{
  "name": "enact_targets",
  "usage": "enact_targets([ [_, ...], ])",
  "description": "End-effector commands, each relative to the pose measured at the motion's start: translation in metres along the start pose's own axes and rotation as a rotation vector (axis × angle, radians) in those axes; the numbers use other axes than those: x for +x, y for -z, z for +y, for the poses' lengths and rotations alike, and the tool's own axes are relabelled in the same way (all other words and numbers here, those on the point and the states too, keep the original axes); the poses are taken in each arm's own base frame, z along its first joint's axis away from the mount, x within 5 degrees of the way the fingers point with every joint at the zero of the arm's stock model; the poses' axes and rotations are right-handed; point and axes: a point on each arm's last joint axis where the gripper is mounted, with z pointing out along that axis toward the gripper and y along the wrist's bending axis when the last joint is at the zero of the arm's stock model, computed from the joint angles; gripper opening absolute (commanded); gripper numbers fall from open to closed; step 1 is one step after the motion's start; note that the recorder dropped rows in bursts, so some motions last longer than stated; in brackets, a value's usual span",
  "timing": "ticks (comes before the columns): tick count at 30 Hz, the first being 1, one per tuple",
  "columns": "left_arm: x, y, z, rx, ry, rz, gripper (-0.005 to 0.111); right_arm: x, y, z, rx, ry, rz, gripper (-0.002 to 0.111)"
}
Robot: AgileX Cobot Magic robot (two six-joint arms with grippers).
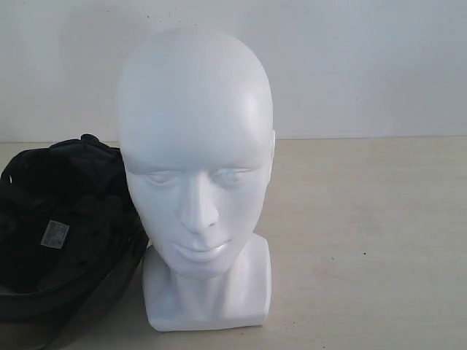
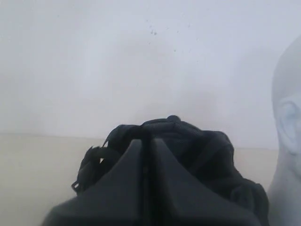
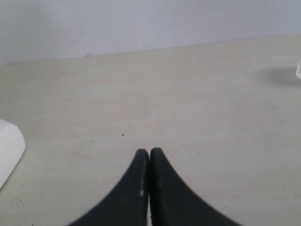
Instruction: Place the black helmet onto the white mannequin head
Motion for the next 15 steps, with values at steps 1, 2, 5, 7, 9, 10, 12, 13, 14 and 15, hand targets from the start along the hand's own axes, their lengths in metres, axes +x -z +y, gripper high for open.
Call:
enact_targets([
  [1,-0.002,0.0,-0.002,0.022,0.061,-0.028,0.004,-0.001,0.0,0.0,0.0,0.002,-0.014,0.0],
  [2,-0.002,0.0,-0.002,0.023,0.096,-0.029,0.004,-0.001,0.0,0.0,0.0,0.002,-0.014,0.0],
  [5,-0.004,0.0,-0.004,0.043,0.167,-0.049,0.004,-0.001,0.0,0.0,0.0,0.002,-0.014,0.0],
  [7,-0.003,0.0,-0.002,0.025,0.193,-0.036,0.004,-0.001,0.0,0.0,0.0,0.002,-0.014,0.0],
  [9,0.001,0.0,-0.001,0.005,0.189,0.007,0.004,-0.001,0.0,0.0,0.0,0.002,-0.014,0.0],
  [10,0.003,0.0,-0.001,0.003,0.153,0.03,0.004,-0.001,0.0,0.0,0.0,0.002,-0.014,0.0],
  [12,0.007,0.0,-0.001,0.004,0.046,0.073,0.004,-0.001,0.0,0.0,0.0,0.002,-0.014,0.0],
  [13,0.009,0.001,0.0,0.004,0.011,0.096,0.004,-0.001,0.0,0.0,0.0,0.002,-0.014,0.0],
  [14,0.011,0.001,0.0,0.003,-0.012,0.118,0.004,-0.001,0.0,0.0,0.0,0.002,-0.014,0.0],
  [15,0.013,0.001,0.0,0.002,-0.027,0.137,0.004,-0.001,0.0,0.0,0.0,0.002,-0.014,0.0],
])
